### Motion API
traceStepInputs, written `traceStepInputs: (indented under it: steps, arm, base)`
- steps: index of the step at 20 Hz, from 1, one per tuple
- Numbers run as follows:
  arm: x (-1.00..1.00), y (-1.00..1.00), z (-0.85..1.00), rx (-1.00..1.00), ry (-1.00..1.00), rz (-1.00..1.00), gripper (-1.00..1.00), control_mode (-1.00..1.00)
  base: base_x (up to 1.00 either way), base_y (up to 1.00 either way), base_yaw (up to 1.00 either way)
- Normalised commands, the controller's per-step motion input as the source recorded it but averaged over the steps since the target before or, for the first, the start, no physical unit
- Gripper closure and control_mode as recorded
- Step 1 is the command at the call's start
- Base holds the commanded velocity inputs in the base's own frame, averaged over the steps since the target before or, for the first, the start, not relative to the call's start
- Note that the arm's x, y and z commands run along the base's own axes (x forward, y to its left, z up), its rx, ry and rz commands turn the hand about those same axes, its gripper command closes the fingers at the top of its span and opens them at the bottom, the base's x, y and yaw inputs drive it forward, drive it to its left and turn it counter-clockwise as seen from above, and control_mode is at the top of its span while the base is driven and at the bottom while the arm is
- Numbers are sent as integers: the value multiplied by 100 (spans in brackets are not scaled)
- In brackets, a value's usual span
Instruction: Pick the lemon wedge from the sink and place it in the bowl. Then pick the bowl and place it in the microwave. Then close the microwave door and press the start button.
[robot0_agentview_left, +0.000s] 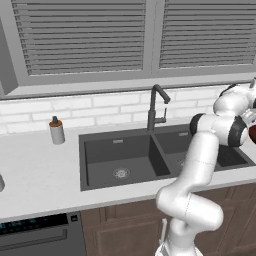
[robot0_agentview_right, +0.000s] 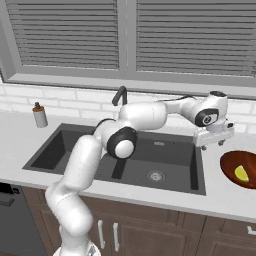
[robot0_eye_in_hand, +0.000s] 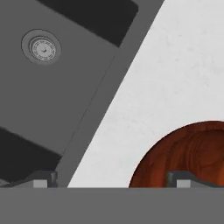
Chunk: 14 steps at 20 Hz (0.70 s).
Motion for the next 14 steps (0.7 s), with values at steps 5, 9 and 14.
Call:
traceStepInputs:
  steps: [5,9,14]
  arm:
    - [0,5,-25,-21,0,-37,-100,-100]
    - [0,-48,1,1,5,-11,-100,-100]
    - [-5,-54,4,3,0,-1,-100,-100]
  base:
    - [0,0,0]
    - [0,0,0]
    - [0,0,0]
